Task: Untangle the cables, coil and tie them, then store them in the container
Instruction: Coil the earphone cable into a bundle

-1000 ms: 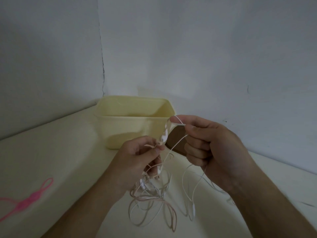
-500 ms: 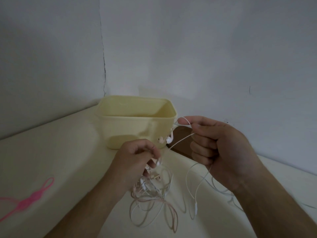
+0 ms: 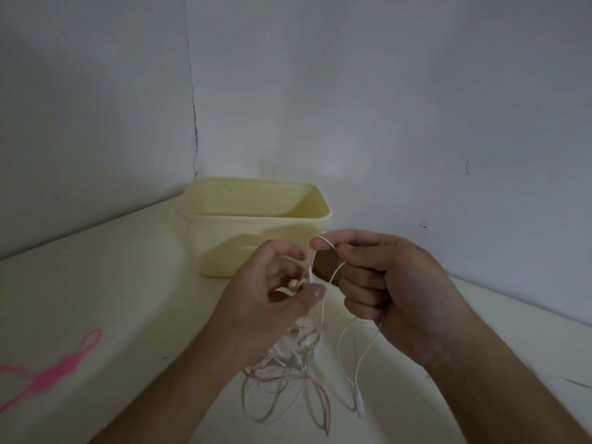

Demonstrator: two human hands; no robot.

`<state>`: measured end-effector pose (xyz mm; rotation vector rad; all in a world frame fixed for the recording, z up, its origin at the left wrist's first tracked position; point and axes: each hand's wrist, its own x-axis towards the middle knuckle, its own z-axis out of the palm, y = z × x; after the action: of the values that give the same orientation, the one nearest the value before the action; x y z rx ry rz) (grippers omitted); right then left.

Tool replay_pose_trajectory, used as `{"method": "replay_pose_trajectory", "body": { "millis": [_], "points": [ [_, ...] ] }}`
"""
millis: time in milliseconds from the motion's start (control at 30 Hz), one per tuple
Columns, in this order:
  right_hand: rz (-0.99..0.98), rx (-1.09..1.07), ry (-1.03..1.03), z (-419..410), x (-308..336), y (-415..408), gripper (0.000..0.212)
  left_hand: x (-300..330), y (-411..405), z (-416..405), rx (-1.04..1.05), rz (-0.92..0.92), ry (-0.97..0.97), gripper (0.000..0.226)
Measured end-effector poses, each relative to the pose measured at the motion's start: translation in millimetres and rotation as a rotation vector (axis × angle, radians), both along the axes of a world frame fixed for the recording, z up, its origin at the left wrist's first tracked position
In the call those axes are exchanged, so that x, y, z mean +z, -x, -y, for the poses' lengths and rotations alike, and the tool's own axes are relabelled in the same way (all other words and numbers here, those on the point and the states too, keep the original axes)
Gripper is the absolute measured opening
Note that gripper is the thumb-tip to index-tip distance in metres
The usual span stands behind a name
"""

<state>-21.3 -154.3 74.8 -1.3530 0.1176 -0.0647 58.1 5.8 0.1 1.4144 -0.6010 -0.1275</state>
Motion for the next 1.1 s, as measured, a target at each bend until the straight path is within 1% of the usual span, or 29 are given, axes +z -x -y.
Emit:
{"method": "replay_pose_trajectory", "body": {
  "millis": [133,200,267,400,500,567,667,733,767,833,967,1100],
  "points": [
    [-0.004,0.003,0.026,-0.9,-1.6,-0.2,0.031,-2.8,1.5,-3.0,0.073,0.135,-0.101,0.028],
    [-0.006,0.005,0.027,-0.5,-1.8,0.0,0.032,-3.1,3.1,-3.7,0.083,0.164,-0.107,0.02],
    [-0.008,0.0,0.026,0.3,-1.9,-0.1,0.032,-3.0,3.3,-3.6,0.093,0.169,-0.099,0.018],
    [-0.014,-0.022,0.026,2.5,-1.6,-0.6,0.032,-2.8,0.0,-3.8,0.087,0.145,-0.106,0.015],
    [-0.022,-0.028,0.044,2.4,-2.2,-0.7,0.031,-2.3,1.4,-3.6,0.064,0.131,-0.137,0.029],
    [-0.026,-0.026,0.053,2.0,-2.9,-0.8,0.032,-1.5,2.5,-3.3,0.051,0.113,-0.128,0.027],
    [-0.031,-0.028,0.054,2.2,-3.4,-0.9,0.033,1.3,0.3,-5.0,-0.032,-0.02,-0.045,0.027],
    [-0.036,-0.035,0.048,2.8,-3.6,-1.9,0.032,3.3,-1.2,-7.3,-0.109,-0.081,-0.007,0.02],
    [-0.038,-0.038,0.045,3.2,-3.7,-1.9,0.032,4.5,-0.9,-7.9,-0.141,-0.085,-0.01,0.015],
    [-0.039,-0.046,0.042,3.9,-3.7,-1.5,0.031,4.1,0.1,-7.3,-0.169,-0.057,-0.05,0.013],
    [-0.034,-0.072,0.032,4.3,-3.5,-0.8,0.03,-2.5,-2.1,-4.0,-0.13,-0.034,-0.075,0.028],
    [0.011,-0.117,-0.007,7.5,-1.3,-2.4,0.031,-0.8,-3.1,-4.8,-0.089,-0.023,-0.111,0.028]
  ]
}}
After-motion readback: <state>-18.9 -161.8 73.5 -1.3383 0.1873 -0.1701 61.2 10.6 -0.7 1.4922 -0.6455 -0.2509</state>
